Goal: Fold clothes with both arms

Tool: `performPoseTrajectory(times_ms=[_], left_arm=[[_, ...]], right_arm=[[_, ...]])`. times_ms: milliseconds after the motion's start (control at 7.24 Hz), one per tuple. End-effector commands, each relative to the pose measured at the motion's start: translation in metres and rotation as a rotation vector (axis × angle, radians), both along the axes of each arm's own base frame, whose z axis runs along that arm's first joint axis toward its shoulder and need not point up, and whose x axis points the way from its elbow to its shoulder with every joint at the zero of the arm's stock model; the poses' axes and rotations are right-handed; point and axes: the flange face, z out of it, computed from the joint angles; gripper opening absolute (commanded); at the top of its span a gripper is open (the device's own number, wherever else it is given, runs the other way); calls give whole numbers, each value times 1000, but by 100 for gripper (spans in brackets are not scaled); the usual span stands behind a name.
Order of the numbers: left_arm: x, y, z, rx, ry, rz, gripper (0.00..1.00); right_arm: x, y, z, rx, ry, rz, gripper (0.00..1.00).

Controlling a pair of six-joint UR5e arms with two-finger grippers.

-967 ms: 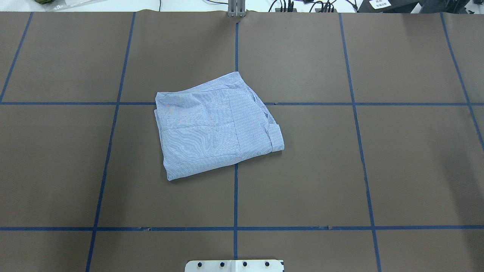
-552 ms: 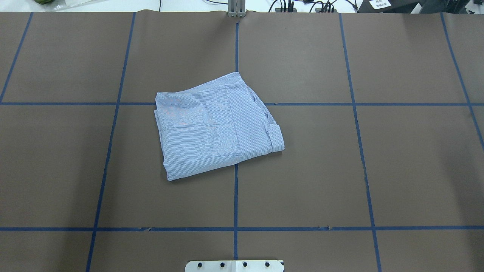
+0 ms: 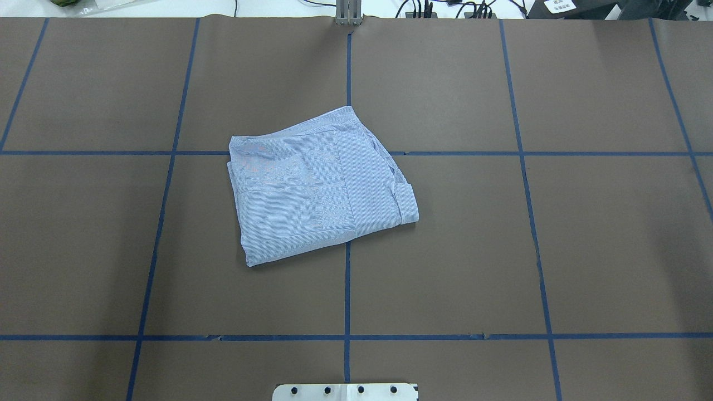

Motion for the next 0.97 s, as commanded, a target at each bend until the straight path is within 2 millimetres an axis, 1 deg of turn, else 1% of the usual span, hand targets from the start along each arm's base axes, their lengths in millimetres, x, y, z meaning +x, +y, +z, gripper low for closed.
performPoseTrajectory(times_ms=[0,138,276,414,552,690,829], left_arm=[[35,-9,-27,60,0,91,100],[35,-6,-24,51,3,93,100],[35,-9,-24,51,-3,90,100],[33,-8,-23,45,5,84,100],[32,-5,-18,38,-3,81,100],[32,-9,-21,47,-6,81,100],[31,-7,-20,43,-7,80,100]], right_arm=[[-1,0,-1,2,-10,-1,100],[-2,-2,-1,3,-30,-3,100],[-3,-2,-3,12,-40,-9,100],[-3,4,3,-2,-38,-9,100],[-2,3,7,-6,-24,-11,100],[-2,3,9,-12,-26,-9,100],[-2,4,8,-22,-29,-5,100]])
